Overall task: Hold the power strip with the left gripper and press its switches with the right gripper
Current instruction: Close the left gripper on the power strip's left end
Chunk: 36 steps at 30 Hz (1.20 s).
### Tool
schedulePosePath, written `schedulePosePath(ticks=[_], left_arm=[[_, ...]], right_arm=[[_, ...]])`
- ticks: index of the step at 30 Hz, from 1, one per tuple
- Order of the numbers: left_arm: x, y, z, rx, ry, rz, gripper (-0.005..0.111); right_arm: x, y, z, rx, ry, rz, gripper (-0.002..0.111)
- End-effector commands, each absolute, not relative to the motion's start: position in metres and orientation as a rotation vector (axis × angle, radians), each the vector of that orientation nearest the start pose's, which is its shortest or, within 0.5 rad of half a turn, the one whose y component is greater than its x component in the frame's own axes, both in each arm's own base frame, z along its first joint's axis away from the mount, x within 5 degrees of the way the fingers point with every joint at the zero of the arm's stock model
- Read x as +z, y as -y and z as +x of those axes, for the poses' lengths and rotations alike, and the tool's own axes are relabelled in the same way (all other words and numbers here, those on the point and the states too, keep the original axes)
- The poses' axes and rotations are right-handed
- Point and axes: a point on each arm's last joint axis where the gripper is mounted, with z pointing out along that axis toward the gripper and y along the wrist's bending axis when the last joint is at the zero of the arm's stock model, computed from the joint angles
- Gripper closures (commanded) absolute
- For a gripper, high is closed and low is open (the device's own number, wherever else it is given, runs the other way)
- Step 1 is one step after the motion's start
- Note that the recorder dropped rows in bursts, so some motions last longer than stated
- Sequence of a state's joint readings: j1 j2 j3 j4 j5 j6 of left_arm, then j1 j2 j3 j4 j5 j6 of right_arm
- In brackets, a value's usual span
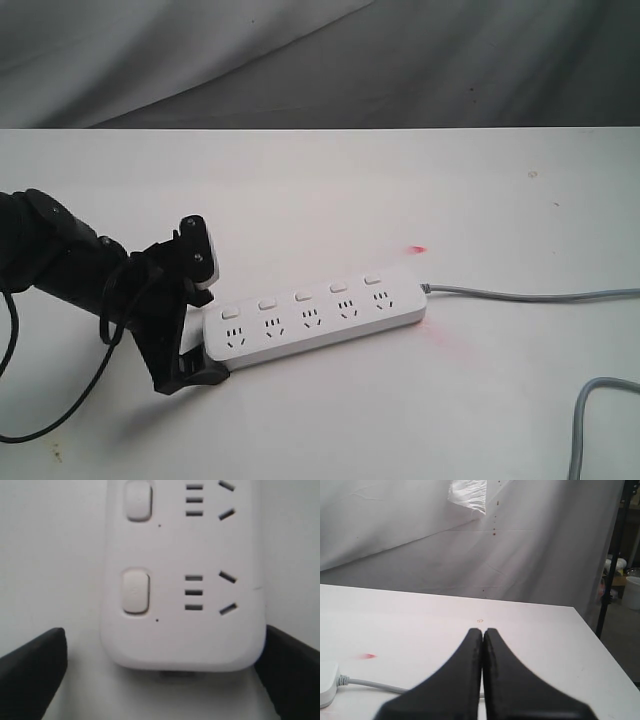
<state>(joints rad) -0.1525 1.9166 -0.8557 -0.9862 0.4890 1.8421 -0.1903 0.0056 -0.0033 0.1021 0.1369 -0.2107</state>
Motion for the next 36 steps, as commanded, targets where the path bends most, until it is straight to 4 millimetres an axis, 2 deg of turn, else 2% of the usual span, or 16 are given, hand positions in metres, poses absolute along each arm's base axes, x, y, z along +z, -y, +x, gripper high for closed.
schedulePosePath(ticks=[1,5,11,16,20,28,36], left_arm=[[0.098,0.082,0.307,-0.327,-2.223,1.525,0.013],[0.098,0.082,0.307,-0.329,-2.218,1.545,0.016],[0.098,0.082,0.306,-0.335,-2.217,1.546,0.045],[0.098,0.082,0.307,-0.318,-2.196,1.570,0.059],[0.097,0.078,0.311,-0.217,-2.139,1.628,0.060],[0.105,0.075,0.328,-0.077,-2.089,1.620,0.060],[0.108,0.080,0.325,-0.169,-2.051,1.695,0.060]], right_arm=[[0.201,0.010,0.055,-0.229,-1.623,0.060,0.108],[0.201,0.010,0.055,-0.229,-1.623,0.060,0.108],[0.201,0.010,0.055,-0.229,-1.623,0.060,0.108],[0.201,0.010,0.055,-0.229,-1.623,0.060,0.108],[0.201,0.010,0.055,-0.229,-1.623,0.060,0.108],[0.201,0.010,0.055,-0.229,-1.623,0.060,0.108],[0.201,0.010,0.055,-0.229,-1.623,0.060,0.108]])
